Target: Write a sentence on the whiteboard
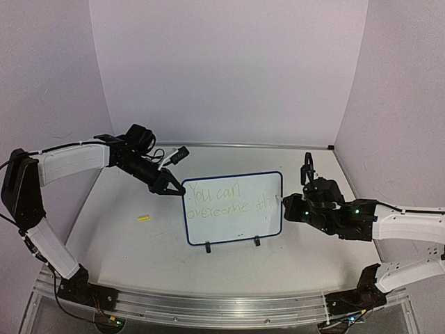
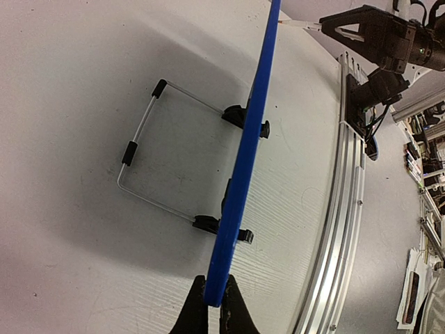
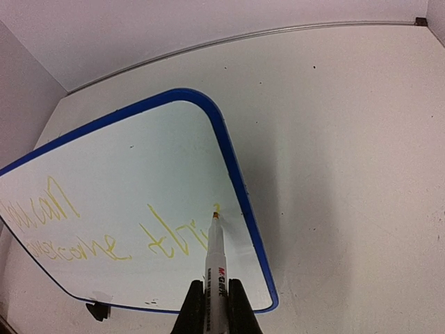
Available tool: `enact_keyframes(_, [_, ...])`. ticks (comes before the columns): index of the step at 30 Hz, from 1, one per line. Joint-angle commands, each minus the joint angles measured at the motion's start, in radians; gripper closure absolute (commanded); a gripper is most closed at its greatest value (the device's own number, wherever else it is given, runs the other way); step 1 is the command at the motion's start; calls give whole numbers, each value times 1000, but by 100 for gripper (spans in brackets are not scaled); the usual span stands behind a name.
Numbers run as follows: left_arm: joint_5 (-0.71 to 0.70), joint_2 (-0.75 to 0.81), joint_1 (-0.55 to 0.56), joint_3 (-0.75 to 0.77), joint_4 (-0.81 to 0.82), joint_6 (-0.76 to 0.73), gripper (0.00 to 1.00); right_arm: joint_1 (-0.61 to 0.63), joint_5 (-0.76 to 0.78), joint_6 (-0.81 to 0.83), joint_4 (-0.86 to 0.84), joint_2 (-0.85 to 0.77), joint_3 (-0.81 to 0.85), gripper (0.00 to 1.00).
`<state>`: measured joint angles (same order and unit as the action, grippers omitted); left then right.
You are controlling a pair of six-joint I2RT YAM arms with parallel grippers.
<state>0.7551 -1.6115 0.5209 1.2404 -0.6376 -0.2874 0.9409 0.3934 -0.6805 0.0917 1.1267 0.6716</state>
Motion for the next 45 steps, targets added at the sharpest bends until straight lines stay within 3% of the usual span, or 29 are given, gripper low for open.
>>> enact_keyframes(1, [-106,-35,8,1,-43,-23,100,-6,-23,8,2,7,1,100])
enact_keyframes(26, [-103,-32,9,3,-43,-23,100,-6,28,-55,74,-25,-26,100])
enact_keyframes(45, [-108,-26,10,1,-43,-23,100,-6,-44,-21,26,45,2,100])
